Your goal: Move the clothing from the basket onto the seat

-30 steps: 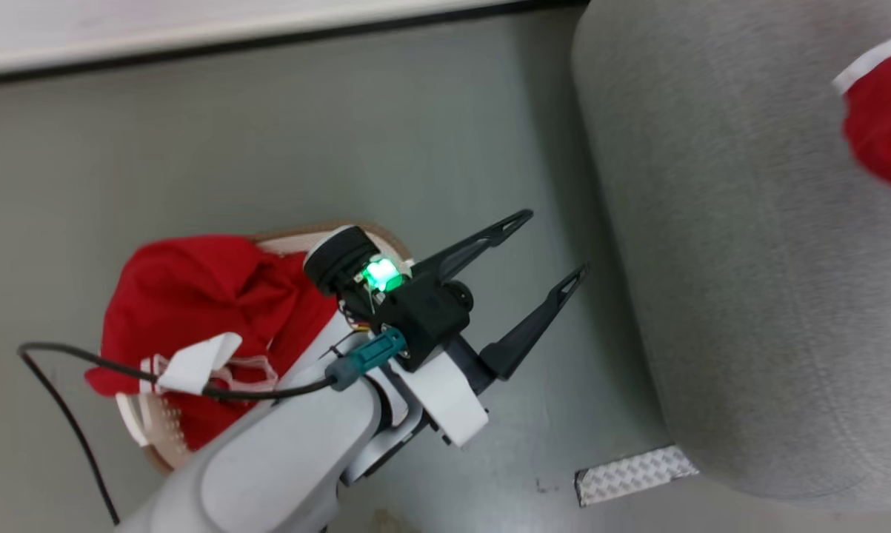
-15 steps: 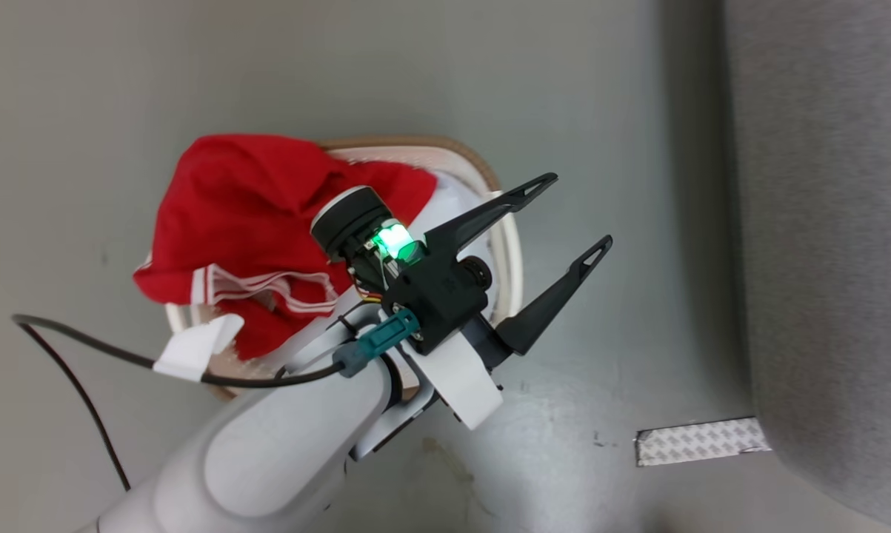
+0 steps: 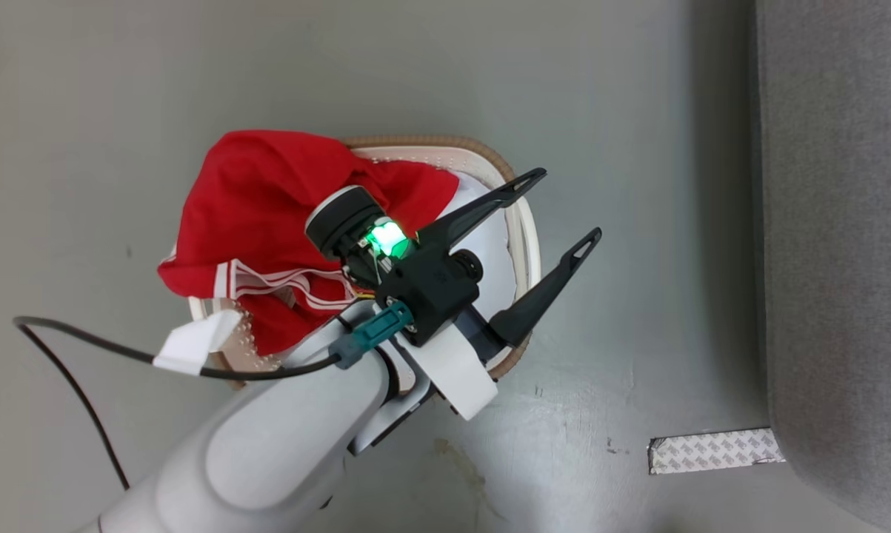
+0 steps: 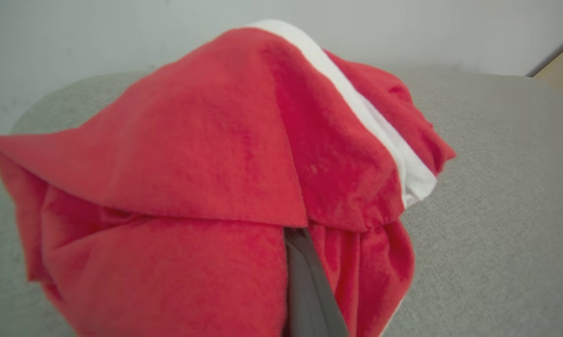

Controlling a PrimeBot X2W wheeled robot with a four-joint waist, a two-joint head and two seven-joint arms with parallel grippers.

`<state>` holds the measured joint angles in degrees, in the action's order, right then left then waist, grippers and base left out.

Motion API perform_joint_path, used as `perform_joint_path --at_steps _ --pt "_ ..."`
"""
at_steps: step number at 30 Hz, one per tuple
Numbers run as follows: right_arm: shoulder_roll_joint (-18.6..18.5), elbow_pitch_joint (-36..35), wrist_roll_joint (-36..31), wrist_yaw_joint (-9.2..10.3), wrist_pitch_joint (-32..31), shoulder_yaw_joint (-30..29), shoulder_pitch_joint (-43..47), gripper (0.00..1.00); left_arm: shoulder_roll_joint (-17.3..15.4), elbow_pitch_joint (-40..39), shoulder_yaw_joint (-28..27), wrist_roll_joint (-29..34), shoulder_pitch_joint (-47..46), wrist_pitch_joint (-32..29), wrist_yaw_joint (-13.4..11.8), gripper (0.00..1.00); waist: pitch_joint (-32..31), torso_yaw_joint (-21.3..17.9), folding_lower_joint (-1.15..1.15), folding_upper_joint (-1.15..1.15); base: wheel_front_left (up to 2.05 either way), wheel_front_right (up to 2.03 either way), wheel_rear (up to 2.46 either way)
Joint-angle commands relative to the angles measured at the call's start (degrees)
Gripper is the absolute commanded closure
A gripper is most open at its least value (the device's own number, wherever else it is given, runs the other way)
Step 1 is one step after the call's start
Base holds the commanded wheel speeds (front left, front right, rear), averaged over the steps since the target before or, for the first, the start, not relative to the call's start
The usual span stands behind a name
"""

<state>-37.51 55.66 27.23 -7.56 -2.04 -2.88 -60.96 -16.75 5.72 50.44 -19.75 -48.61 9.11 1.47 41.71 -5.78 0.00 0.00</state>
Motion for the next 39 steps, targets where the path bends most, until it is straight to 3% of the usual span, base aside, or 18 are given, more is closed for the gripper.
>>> perform_joint_path --at_steps 1,2,9,19,32,39 --pt "0.2 0.4 0.3 0.15 -0.3 0.2 -0.5 0.41 0.1 0.3 -0.1 -1.0 -0.2 0.2 -0.2 0.00 -0.3 -0.2 0.00 0.00 0.00 0.00 0.00" --pt "0.1 0.6 0.5 0.15 -0.7 0.7 -0.7 0.00 0.1 0.5 -0.1 -1.2 -0.1 0.2 -0.2 0.00 -0.6 -0.2 0.00 0.00 0.00 0.00 0.00" --pt "0.0 1.0 1.8 0.15 -3.7 5.3 0.4 0.00 0.2 2.3 -0.2 -2.0 1.4 1.0 -0.6 0.00 -4.7 -1.1 0.00 0.00 0.00 0.00 0.00" --pt "0.1 -1.8 4.5 0.15 -8.3 15.0 6.2 0.00 0.0 5.9 -1.0 -5.1 6.5 3.2 -2.0 0.00 -15.7 -3.2 0.00 0.00 0.00 0.00 0.00" --pt "-1.1 -12.4 10.3 0.15 -3.0 25.4 12.7 0.00 -0.5 6.5 -5.2 -9.6 14.3 5.5 -5.6 0.00 -30.2 -3.0 0.00 0.00 0.00 0.00 0.00" --pt "1.4 -19.4 12.5 0.14 3.1 26.8 16.1 0.00 -2.5 6.1 -9.7 -12.0 19.2 6.0 -8.1 0.00 -36.1 -1.5 0.00 0.00 0.00 0.00 0.00"
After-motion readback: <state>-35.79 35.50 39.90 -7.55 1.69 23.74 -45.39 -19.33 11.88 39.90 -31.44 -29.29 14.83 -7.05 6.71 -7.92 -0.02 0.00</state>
